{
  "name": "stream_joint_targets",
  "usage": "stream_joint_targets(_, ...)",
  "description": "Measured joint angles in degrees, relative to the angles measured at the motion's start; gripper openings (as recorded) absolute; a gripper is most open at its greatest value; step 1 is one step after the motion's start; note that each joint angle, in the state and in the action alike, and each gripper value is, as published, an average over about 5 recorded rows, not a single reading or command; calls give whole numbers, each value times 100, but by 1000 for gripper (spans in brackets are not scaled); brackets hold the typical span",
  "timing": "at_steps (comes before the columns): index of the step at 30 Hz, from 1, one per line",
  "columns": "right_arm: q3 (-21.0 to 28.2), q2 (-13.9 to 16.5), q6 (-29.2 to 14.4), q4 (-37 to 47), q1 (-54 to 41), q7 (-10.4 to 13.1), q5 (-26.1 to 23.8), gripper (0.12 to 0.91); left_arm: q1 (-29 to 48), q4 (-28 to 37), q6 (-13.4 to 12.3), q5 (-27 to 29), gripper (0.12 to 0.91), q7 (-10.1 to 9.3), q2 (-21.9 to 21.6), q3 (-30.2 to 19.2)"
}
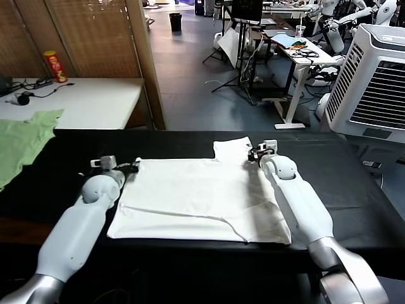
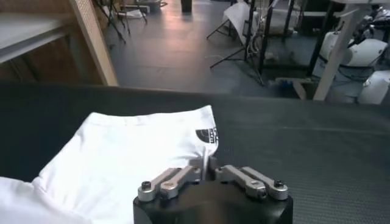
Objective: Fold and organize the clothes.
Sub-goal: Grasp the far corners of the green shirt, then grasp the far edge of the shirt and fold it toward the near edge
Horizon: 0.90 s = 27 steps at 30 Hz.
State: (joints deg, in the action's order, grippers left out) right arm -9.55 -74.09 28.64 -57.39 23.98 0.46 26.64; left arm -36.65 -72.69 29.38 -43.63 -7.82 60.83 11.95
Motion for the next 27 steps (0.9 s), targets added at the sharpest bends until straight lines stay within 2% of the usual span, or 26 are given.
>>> stream_joint_targets(6,-83,257,-232,-605,264,-17,173,122,-94,-151,-103,10,129,18,-16,107)
stream_joint_targets(12,-239,691,-142,-1709,844,-106,349,122,-364,-611,-166,-32,129,-26,-188,285)
stream_joint_targets(17,-438,1067,142,-2749,1516,-89,470,122,-883,-1392,-172,-123,129,-65,-453,558)
stream_joint_targets(27,-896,1628,1143,-4574,2930,404,532,122,-2315,-3041,-146,-232,129,-270,-1059,1165)
